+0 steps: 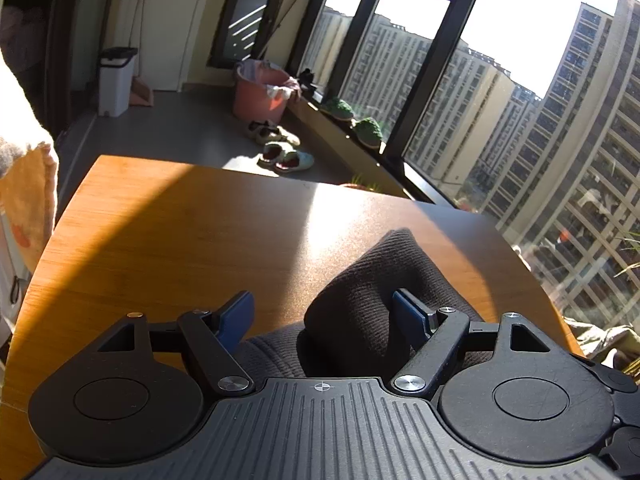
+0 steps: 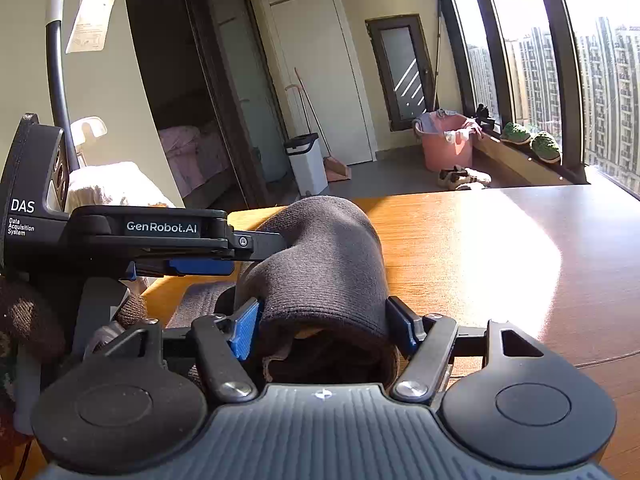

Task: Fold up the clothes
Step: 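Roll the grey bundle further with the right gripper while the left gripper holds the fabric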

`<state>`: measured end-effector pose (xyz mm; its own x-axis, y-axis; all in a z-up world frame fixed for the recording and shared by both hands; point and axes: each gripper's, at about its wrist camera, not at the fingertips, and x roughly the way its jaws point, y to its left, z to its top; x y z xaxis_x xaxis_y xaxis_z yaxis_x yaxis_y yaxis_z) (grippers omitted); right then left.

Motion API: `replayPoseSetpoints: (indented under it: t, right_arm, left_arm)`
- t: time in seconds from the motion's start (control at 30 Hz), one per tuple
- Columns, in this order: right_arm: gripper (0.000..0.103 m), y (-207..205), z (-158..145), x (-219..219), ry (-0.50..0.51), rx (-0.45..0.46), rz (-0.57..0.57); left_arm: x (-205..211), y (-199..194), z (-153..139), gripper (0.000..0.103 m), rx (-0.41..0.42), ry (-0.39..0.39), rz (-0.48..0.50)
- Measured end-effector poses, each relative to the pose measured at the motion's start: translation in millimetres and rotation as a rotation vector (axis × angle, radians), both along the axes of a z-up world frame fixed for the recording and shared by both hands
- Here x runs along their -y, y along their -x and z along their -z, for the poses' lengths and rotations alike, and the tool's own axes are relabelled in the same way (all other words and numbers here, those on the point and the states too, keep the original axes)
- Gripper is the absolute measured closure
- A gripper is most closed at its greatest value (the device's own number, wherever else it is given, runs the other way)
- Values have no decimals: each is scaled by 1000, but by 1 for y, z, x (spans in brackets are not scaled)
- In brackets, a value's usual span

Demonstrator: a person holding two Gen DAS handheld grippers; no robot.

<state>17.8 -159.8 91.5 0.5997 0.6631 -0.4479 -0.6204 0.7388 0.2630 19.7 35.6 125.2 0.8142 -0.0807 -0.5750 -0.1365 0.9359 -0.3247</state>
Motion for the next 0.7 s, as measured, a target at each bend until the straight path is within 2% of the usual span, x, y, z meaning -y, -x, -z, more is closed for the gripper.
replayPoseSetpoints:
  t: [0.07, 0.13, 0.17, 0.27, 0.33, 0.4, 0.43, 0.53, 0.57, 0.63, 0.67, 0.7]
  right_arm:
    - [60, -8, -4, 8, -28, -16, -2]
    - [61, -5, -10, 12, 11, 40, 12]
    - [61, 1, -13, 10, 60, 99, 19]
    - [60, 38, -17, -20, 330, 394, -16]
    - [58, 61, -10, -40, 474, 521, -80]
    - [57, 80, 2, -56, 578, 630, -133]
    - [57, 91, 11, -64, 641, 713, -159]
    - [57, 114, 31, -76, 764, 881, -213]
    - [55, 119, 35, -80, 788, 907, -235]
    - [50, 122, 34, -79, 773, 882, -277]
    - [46, 120, 28, -76, 734, 834, -297]
    - [41, 114, 17, -72, 665, 744, -329]
  left_arm:
    - [-4, 2, -2, 19, 12, 12, -12]
    - [-12, 9, -7, 15, 31, 47, -26]
    - [-15, 12, -11, 14, 39, 52, -39]
    - [-23, 20, -20, 14, 54, 41, -77]
    - [-26, 24, -24, 14, 62, 74, -82]
    - [-26, 27, -29, 11, 75, 97, -71]
    - [-25, 29, -31, 10, 82, 108, -65]
    - [-15, 31, -34, 8, 76, 74, -36]
    - [-11, 31, -32, 8, 66, 46, -37]
    - [-6, 32, -26, 8, 49, -3, -41]
    - [-6, 33, -23, 8, 43, -15, -44]
    - [-5, 34, -19, 8, 37, -27, -46]
